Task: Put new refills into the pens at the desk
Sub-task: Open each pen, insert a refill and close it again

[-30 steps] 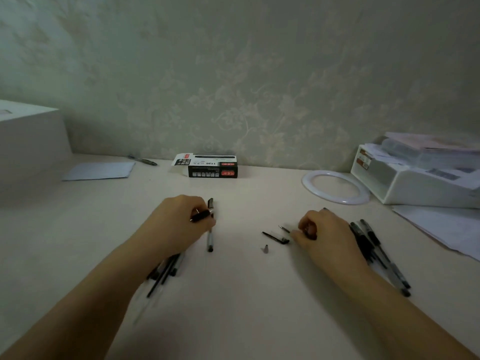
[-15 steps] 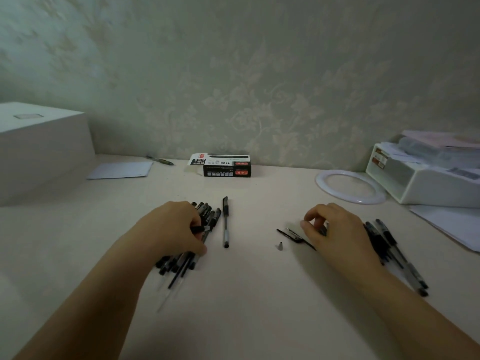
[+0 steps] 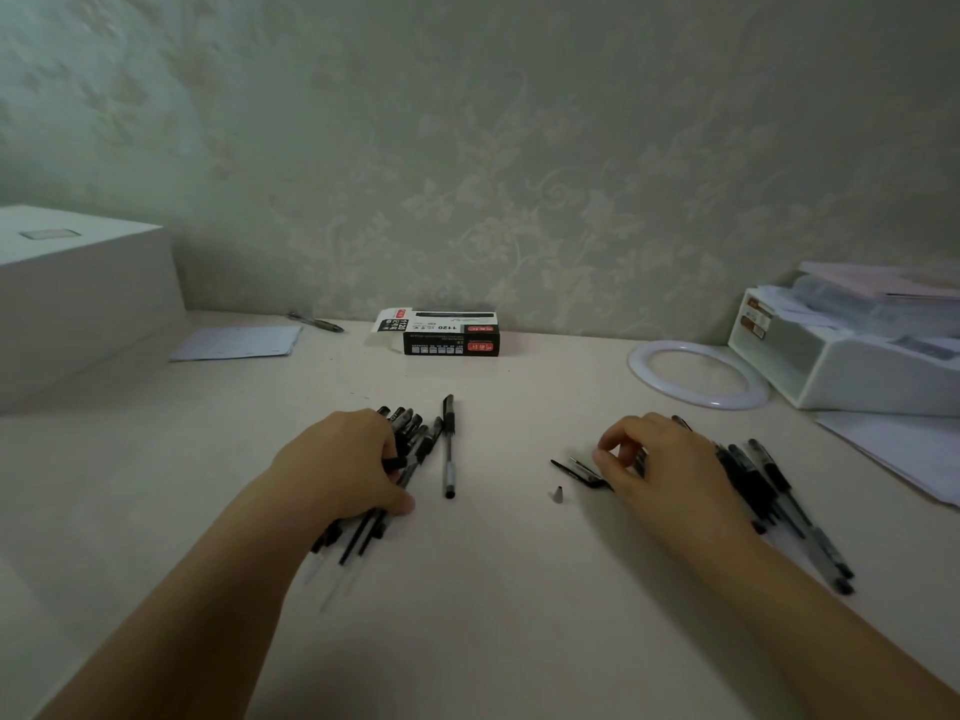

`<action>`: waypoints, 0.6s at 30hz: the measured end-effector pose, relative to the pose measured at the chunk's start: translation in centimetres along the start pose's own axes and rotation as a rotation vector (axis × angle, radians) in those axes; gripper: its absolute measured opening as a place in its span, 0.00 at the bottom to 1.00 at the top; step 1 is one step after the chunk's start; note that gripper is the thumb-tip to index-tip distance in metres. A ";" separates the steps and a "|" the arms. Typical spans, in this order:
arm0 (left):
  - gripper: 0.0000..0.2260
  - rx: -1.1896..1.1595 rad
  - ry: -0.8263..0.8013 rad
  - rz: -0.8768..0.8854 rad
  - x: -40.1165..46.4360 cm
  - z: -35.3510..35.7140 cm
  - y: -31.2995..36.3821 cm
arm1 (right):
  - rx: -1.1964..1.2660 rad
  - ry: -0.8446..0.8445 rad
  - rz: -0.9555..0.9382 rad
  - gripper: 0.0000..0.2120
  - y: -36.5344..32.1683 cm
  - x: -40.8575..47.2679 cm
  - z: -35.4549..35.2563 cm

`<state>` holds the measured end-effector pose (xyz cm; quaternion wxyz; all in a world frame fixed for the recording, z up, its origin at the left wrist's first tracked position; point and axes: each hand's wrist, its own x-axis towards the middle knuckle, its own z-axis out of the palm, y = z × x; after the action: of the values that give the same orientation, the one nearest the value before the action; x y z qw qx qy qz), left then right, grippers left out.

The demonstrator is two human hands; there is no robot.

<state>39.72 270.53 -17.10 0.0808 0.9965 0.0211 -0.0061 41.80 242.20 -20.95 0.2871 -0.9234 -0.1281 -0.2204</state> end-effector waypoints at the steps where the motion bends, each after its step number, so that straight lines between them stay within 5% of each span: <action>1: 0.12 -0.009 0.005 0.012 0.0 0.1 0.1 | 0.002 -0.002 -0.002 0.02 0.0 0.0 0.0; 18: 0.12 0.000 0.039 -0.009 0.5 1.0 0.6 | 0.013 -0.026 0.011 0.02 -0.1 0.0 0.0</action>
<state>40.23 269.84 -18.03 0.0802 0.9963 0.0273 0.0132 41.73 242.26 -20.92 0.2926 -0.9250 -0.1280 -0.2060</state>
